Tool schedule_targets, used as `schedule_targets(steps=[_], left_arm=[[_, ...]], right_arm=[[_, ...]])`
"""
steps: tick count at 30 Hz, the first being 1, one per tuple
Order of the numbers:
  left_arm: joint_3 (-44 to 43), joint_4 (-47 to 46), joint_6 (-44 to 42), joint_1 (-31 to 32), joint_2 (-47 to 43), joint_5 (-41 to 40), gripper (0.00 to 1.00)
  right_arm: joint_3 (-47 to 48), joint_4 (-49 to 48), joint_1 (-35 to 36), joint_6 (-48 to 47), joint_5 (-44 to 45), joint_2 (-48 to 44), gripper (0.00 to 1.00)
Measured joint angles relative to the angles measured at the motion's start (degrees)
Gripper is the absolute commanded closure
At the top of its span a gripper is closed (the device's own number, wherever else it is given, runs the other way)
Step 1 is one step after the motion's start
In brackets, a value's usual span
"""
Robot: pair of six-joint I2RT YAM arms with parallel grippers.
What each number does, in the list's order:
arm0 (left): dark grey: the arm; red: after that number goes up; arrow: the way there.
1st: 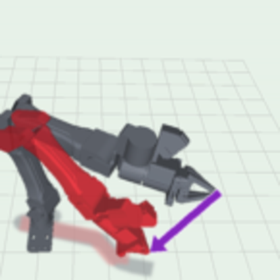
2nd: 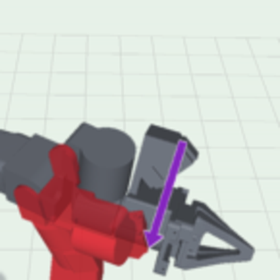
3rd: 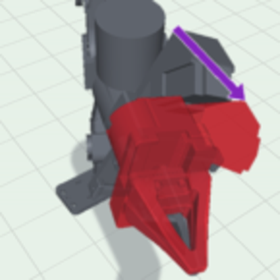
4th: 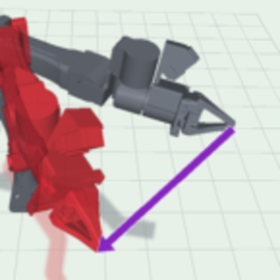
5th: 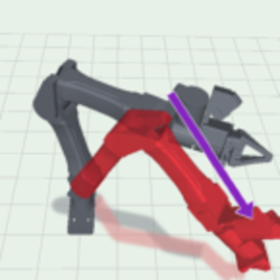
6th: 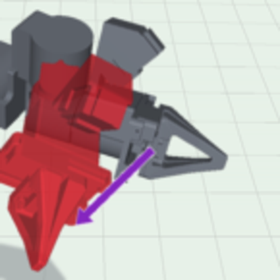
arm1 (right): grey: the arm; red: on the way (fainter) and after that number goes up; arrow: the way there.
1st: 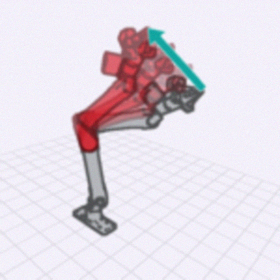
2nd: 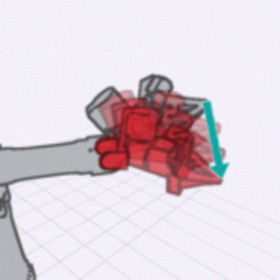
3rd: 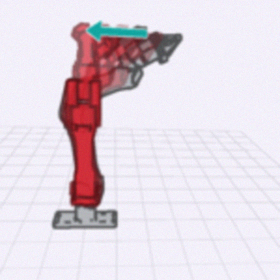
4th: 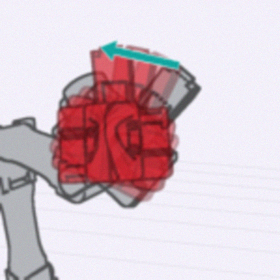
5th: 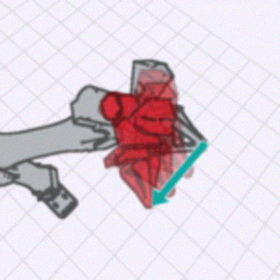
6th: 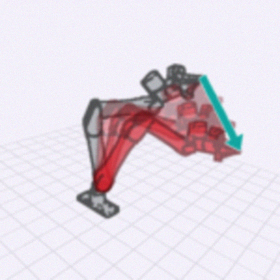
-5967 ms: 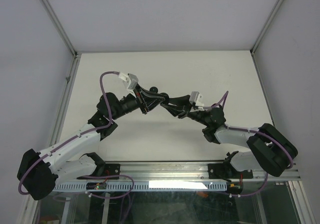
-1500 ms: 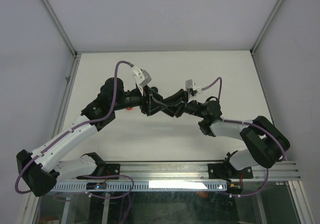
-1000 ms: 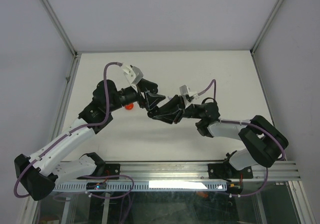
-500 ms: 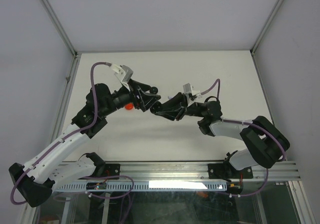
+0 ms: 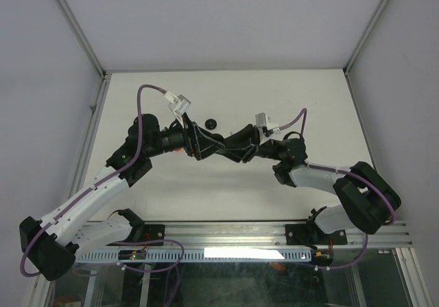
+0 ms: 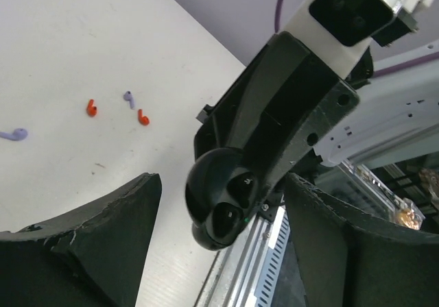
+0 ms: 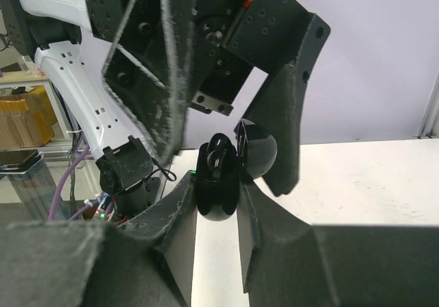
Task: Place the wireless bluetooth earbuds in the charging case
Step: Close the charging case, then place the charging case at the center of the board.
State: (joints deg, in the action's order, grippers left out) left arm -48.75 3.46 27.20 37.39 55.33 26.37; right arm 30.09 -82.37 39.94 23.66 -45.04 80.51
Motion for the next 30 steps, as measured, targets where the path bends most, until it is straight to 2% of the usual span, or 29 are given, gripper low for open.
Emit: schedule_targets(steps=[7, 14, 18, 21, 28, 30], left_arm=[[1.4, -5.6, 1.5, -0.4, -0.7, 6.5, 0.28], [2.7, -8.2, 1.1, -0.7, -2.7, 8.5, 0.28], [2.6, -7.4, -0.2, -0.7, -3.7, 7.3, 0.26], [2.2, -3.7, -1.7, -0.7, -4.7, 0.6, 0.23], [1.7, 7.9, -3.9, -0.7, -5.0, -24.0, 0.05], [1.8, 9.6, -4.0, -0.8, -5.0, -28.5, 0.01]], right_arm=[[-0.9, 1.5, -0.7, 0.0, 0.7, -0.2, 1.00], [-0.9, 5.5, -0.7, 0.0, 0.0, -1.6, 1.00], [-0.9, 13.2, -0.9, -0.7, 0.6, -2.1, 1.00], [-0.7, 24.9, -1.0, -2.3, 3.2, -3.6, 1.00], [0.2, 49.1, -1.1, -5.4, 13.0, -5.9, 1.00], [1.4, 53.8, -1.1, -5.2, 15.6, -5.0, 1.00]])
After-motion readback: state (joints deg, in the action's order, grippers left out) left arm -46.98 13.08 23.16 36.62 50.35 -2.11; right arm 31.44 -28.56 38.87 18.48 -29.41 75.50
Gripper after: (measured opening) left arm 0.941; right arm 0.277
